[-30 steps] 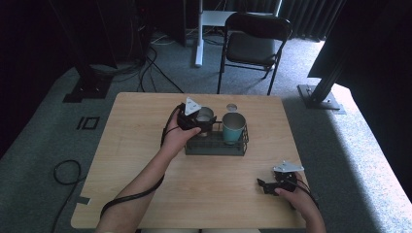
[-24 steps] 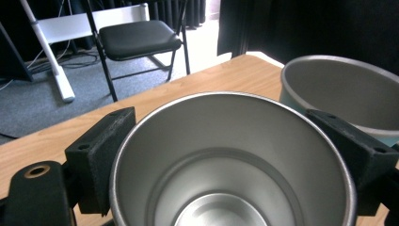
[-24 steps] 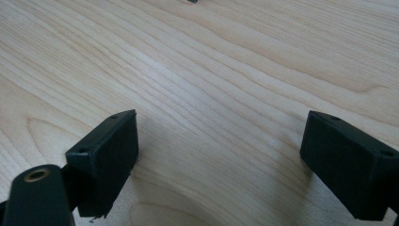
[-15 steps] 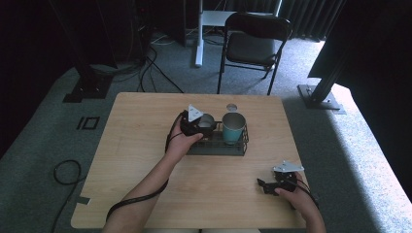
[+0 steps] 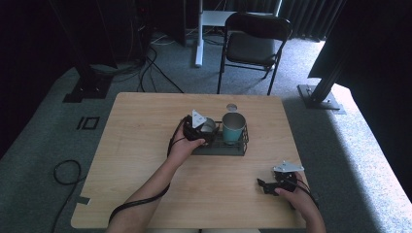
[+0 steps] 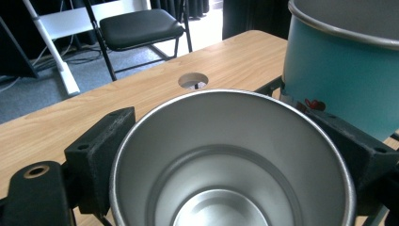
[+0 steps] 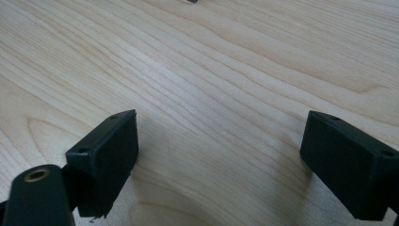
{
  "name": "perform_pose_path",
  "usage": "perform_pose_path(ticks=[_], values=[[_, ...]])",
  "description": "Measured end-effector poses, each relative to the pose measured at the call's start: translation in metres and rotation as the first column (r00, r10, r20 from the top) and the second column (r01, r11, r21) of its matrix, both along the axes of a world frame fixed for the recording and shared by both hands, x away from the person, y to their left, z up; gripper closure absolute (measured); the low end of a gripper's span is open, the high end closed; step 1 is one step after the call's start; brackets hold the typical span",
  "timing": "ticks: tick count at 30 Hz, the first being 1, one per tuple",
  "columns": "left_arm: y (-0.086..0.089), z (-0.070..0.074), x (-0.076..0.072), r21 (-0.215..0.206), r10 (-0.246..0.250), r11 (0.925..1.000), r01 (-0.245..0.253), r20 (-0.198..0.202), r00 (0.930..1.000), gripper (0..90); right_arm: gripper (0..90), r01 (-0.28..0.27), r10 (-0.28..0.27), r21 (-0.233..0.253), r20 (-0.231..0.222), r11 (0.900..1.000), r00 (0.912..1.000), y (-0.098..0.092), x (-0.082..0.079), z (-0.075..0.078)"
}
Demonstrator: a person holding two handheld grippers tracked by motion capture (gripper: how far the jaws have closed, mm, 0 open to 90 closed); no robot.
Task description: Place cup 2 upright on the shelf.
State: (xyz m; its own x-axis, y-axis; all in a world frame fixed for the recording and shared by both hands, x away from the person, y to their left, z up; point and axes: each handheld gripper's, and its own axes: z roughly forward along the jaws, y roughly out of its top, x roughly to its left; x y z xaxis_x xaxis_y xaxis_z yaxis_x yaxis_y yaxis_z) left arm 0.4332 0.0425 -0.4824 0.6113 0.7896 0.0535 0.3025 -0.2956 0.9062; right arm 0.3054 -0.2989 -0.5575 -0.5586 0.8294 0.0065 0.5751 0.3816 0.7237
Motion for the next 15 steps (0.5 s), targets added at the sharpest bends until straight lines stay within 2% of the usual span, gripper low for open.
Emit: perform_pose_path(ticks=[4, 6, 8, 15], values=[[-0.0008, -0.0031, 0.0, 0.02, 0.0, 0.9998, 0.0, -0.018, 0.9998, 10.1, 11.5, 0.0, 0.0, 0.0, 0.0, 1.0, 1.0, 0.0, 0.0, 0.0], [0.0002, -0.0031, 0.001, 0.012, 0.012, 0.9999, -0.012, -0.026, 0.9996, 8.6, 11.5, 0.0, 0.0, 0.0, 0.0, 1.0, 1.0, 0.0001, 0.0, 0.0], [0.0016, -0.0012, 0.0012, 0.006, 0.002, 1.0, -0.002, -0.03, 0.9996, 2.7, 11.5, 0.0, 0.0, 0.0, 0.0, 1.0, 1.0, 0.0, 0.0, 0.0], [0.0058, 0.0064, -0.0032, -0.004, -0.004, 1.0, 0.004, -0.04, 0.9992, 2.6, 11.5, 0.0, 0.0, 0.0, 0.0, 1.0, 1.0, 0.0001, 0.0, 0.0]])
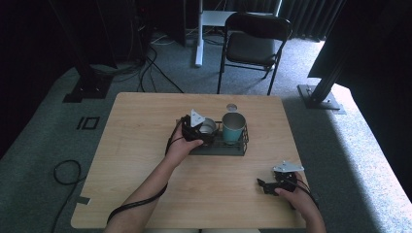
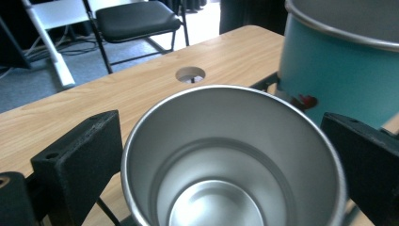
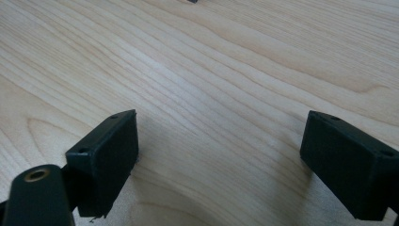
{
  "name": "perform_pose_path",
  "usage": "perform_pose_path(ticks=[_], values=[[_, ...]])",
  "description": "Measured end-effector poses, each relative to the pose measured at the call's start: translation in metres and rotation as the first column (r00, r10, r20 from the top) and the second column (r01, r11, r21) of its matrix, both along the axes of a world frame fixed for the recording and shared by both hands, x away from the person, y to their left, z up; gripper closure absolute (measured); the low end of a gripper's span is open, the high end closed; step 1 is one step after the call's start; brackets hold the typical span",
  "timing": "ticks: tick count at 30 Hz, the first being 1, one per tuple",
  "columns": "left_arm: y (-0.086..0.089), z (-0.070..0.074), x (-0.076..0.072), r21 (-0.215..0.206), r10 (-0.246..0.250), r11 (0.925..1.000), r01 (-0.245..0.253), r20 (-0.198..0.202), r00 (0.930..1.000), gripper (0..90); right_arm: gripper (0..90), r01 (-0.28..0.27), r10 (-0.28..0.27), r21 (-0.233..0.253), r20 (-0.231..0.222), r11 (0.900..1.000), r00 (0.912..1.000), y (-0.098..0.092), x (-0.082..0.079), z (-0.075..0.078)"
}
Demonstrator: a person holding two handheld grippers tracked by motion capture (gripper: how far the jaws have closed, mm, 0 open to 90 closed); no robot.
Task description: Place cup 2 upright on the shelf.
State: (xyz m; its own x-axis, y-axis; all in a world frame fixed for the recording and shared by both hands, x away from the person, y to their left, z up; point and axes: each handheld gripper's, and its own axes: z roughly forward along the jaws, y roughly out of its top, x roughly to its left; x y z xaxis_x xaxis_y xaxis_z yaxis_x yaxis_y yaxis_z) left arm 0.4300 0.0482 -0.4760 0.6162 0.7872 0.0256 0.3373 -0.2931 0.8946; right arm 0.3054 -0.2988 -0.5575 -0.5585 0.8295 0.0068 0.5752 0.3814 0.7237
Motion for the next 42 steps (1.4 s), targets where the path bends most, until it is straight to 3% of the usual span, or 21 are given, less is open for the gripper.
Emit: perform_pose_path(ticks=[12, 18, 25, 30, 42], values=[[0.013, 0.012, -0.013, -0.051, -0.029, 0.9983, 0.028, -0.007, 0.9996, 2.6, 11.5, 0.0, 0.0, -0.001, 0.0, 1.0, 1.0, 0.0, 0.0, 0.0], [0.022, 0.017, -0.021, -0.066, -0.031, 0.9973, 0.031, 0.01, 0.9995, 2.6, 11.5, 0.0, 0.0, 0.0, 0.0, 1.0, 1.0, 0.0, 0.0, 0.0], [0.031, 0.017, -0.026, -0.074, -0.023, 0.997, 0.024, 0.016, 0.9996, 2.7, 11.5, 0.0, 0.0, 0.0, 0.0, 1.0, 1.0, 0.0, 0.0, 0.0], [0.038, 0.017, -0.028, -0.106, -0.025, 0.994, 0.027, 0.016, 0.9996, 2.7, 11.5, 0.0, 0.0, 0.0, 0.0, 1.0, 1.0, 0.0, 0.0, 0.0], [0.06, 0.015, -0.036, -0.092, -0.005, 0.9957, 0.005, 0.007, 1.0, 2.7, 11.5, 0.001, -0.001, 0.0, 0.0, 1.0, 1.0, 0.0, 0.0, 0.0]])
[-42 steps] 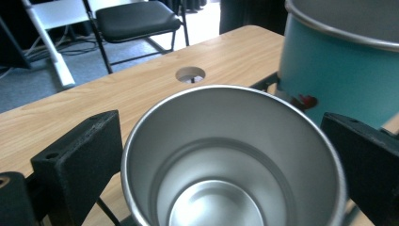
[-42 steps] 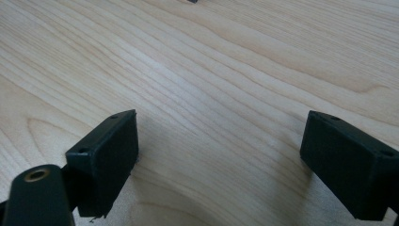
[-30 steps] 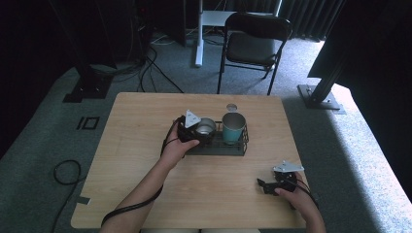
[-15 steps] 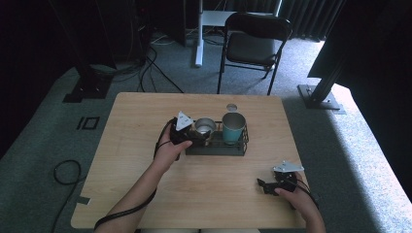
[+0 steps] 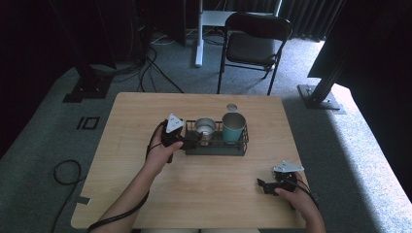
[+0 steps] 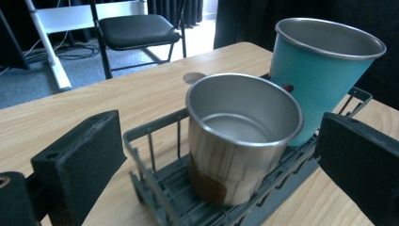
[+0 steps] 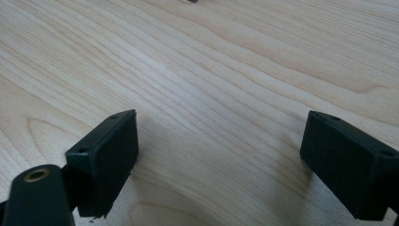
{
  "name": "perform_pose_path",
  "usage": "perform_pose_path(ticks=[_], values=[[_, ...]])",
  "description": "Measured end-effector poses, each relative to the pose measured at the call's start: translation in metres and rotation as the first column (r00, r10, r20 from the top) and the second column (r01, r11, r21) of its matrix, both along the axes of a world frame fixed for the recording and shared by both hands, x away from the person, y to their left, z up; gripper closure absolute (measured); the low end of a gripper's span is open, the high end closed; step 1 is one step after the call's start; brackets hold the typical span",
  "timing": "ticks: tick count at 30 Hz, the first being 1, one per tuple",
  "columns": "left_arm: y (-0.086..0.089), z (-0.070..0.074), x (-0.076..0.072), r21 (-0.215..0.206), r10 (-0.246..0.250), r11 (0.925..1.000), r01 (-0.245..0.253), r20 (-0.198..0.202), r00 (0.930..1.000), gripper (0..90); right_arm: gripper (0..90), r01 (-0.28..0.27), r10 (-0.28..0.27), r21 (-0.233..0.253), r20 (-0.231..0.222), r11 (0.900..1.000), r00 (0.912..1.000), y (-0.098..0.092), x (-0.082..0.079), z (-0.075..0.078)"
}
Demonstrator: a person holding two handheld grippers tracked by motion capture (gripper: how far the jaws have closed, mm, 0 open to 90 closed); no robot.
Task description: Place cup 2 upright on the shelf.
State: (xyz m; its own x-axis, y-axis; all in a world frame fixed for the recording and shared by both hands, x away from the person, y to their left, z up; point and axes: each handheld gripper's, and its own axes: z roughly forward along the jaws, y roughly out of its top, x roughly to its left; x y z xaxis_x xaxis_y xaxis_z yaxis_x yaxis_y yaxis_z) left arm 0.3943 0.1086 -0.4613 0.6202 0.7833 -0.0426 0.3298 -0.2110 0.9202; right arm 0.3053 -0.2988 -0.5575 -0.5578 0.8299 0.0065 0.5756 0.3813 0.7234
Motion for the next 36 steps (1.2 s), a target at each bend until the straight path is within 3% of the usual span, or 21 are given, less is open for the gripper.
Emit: perform_pose_path(ticks=[22, 36], values=[[0.044, -0.012, -0.018, 0.018, 0.058, 0.9982, -0.057, -0.027, 0.9979, 2.7, 11.5, 0.0, 0.0, 0.0, 0.0, 1.0, 1.0, 0.0, 0.0, 0.0], [0.082, -0.03, -0.035, 0.018, 0.121, 0.9926, -0.12, -0.057, 0.991, 2.7, 11.5, 0.0, 0.0, 0.0, 0.0, 1.0, 1.0, 0.0, 0.0, 0.0]])
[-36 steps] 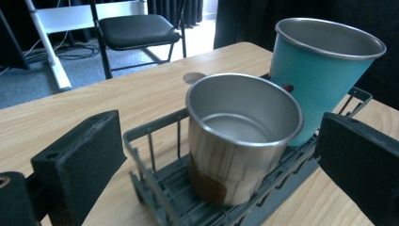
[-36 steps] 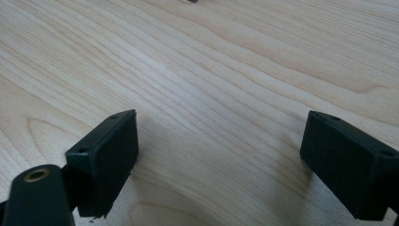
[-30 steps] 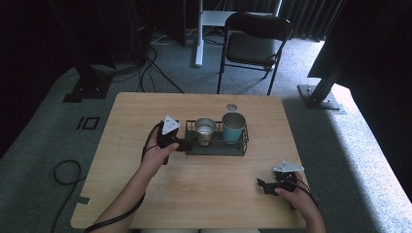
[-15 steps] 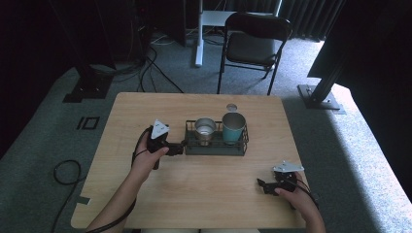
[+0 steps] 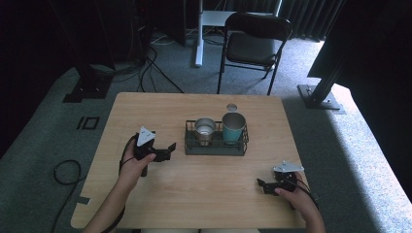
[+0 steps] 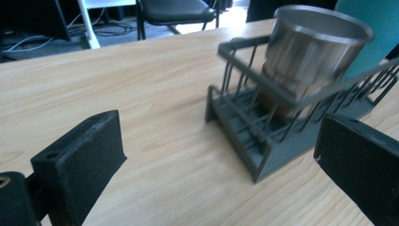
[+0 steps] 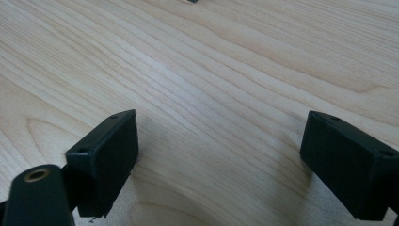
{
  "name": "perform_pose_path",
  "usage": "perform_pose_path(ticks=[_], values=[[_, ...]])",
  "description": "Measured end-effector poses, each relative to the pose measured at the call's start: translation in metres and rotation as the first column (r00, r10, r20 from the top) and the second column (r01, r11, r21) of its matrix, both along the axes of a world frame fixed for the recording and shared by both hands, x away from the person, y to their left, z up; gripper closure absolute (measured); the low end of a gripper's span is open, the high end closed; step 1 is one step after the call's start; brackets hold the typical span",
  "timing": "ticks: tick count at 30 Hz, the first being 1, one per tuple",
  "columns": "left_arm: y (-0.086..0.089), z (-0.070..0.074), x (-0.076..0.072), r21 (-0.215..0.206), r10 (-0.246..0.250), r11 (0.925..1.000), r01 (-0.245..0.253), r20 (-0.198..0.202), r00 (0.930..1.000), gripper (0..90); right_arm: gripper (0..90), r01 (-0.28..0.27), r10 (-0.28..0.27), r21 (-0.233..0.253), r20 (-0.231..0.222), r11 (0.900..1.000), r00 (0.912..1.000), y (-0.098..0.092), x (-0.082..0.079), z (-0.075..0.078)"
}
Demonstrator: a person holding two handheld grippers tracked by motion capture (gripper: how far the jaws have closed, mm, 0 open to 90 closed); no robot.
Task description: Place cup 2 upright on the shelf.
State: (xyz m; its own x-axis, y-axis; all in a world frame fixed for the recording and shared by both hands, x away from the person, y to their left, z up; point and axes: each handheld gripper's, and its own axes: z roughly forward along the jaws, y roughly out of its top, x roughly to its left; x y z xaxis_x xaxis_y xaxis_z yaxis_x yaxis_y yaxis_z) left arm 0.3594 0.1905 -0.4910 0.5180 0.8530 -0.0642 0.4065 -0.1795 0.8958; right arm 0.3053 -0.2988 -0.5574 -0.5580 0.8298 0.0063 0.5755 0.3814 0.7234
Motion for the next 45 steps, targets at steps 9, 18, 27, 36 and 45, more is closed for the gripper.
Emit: perform_pose_path(ticks=[9, 18, 27, 36, 45], values=[[0.025, -0.012, -0.015, -0.009, 0.052, 0.9986, -0.053, -0.021, 0.9984, 2.7, 11.5, 0.0, 0.0, 0.0, 0.0, 1.0, 1.0, 0.0, 0.0, 0.0], [0.047, -0.022, -0.028, 0.016, 0.109, 0.994, -0.109, -0.044, 0.993, 2.7, 11.5, 0.0, 0.0, 0.0, 0.0, 1.0, 1.0, 0.0, 0.0, 0.0], [0.061, -0.031, -0.038, 0.033, 0.16, 0.9869, -0.158, -0.075, 0.9843, 2.7, 11.5, -0.002, 0.002, -0.002, 0.001, 1.0, 1.0, 0.0, 0.0, 0.0], [0.078, -0.04, -0.049, 0.03, 0.22, 0.9755, -0.218, -0.108, 0.9695, 2.7, 11.5, -0.002, 0.002, -0.001, 0.002, 1.0, 1.0, 0.0, 0.0, 0.0], [0.089, -0.048, -0.057, 0.062, 0.276, 0.9609, -0.27, -0.125, 0.9531, 2.7, 11.5, -0.002, 0.002, -0.001, 0.002, 1.0, 1.0, 0.0, 0.0, 0.0]])
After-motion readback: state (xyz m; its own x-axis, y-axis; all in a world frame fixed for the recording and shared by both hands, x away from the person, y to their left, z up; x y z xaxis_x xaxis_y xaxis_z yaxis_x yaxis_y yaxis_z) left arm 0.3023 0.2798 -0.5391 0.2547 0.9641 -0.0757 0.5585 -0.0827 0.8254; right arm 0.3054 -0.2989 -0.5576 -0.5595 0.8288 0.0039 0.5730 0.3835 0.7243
